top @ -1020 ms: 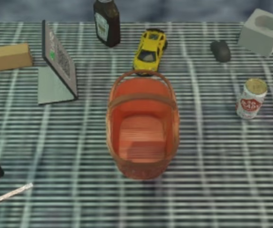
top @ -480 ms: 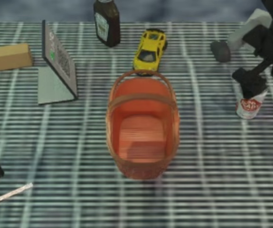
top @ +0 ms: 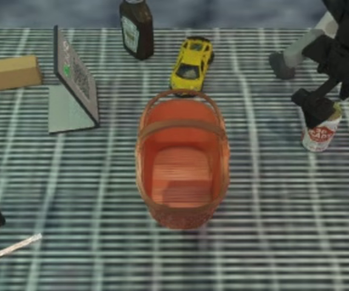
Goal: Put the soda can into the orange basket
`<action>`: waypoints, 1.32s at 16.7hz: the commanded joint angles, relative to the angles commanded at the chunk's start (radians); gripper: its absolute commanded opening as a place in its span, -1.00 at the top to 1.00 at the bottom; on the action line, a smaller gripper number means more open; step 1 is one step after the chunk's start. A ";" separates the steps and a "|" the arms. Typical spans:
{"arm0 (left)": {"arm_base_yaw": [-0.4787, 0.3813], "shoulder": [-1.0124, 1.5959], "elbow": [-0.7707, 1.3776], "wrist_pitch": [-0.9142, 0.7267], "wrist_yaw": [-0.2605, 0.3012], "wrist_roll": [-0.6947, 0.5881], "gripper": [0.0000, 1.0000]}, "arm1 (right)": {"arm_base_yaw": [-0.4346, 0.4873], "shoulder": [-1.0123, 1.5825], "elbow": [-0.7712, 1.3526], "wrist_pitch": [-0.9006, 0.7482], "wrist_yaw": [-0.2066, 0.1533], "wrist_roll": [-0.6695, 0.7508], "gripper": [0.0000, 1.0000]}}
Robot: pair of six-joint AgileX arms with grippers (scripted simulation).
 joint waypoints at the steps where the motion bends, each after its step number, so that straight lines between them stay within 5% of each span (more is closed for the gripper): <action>1: 0.000 0.000 0.000 0.000 0.000 0.000 -1.00 | -0.006 -0.002 -0.003 0.002 0.000 0.001 -1.00; 13: 0.000 0.000 0.000 0.000 0.000 0.000 -1.00 | 0.001 0.036 -0.139 0.175 0.000 0.001 -1.00; 22: 0.000 0.000 0.000 0.000 0.000 0.000 -1.00 | 0.001 0.036 -0.139 0.175 0.000 0.001 0.36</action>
